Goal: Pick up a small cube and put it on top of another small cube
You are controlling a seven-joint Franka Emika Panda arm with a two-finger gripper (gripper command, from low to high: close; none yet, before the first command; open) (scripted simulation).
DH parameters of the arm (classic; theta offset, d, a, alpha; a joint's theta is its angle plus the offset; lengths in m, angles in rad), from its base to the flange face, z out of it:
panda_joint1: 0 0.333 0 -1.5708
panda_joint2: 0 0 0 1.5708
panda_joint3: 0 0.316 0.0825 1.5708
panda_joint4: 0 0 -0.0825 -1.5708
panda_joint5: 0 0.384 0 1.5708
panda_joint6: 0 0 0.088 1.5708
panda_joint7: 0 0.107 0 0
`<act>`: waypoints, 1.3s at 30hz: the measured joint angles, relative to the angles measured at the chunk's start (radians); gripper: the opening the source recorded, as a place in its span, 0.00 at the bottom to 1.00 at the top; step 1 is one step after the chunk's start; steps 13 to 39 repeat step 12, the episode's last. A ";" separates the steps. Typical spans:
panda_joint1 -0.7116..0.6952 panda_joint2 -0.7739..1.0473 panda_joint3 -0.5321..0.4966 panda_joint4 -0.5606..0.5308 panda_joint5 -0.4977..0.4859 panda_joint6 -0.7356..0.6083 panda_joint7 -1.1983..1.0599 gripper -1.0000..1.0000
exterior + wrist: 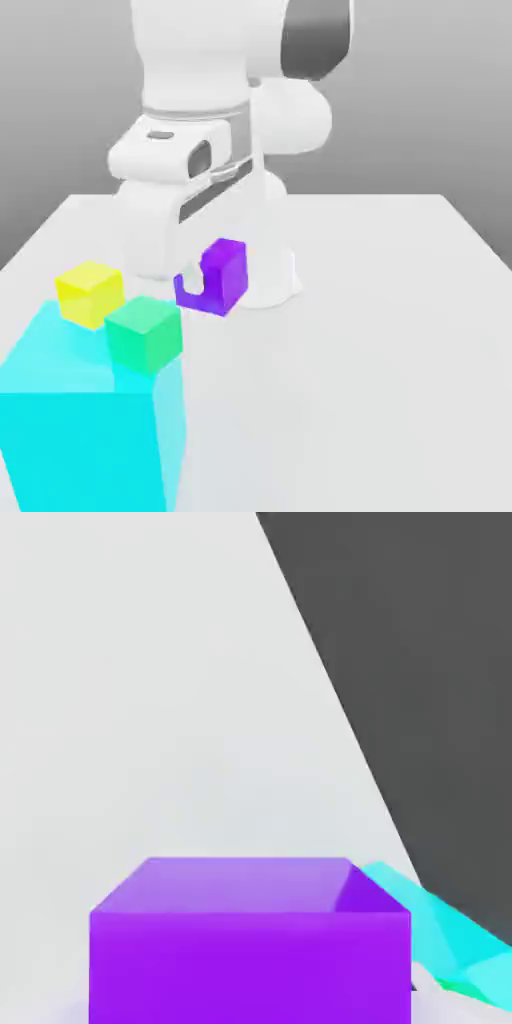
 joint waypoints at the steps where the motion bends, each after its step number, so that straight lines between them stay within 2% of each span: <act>1: -0.017 -0.008 -0.019 0.005 -0.007 -0.013 -0.016 0.00; 4: -0.077 -0.065 -0.072 0.038 -0.063 -0.096 -0.073 0.00; 8: -0.094 -0.034 -0.098 -0.033 -0.078 0.009 -0.098 0.00; 9: -0.095 -0.024 -0.101 -0.049 -0.078 0.035 -0.100 1.00; 39: -0.095 -0.024 -0.101 -0.049 -0.078 0.035 -0.100 1.00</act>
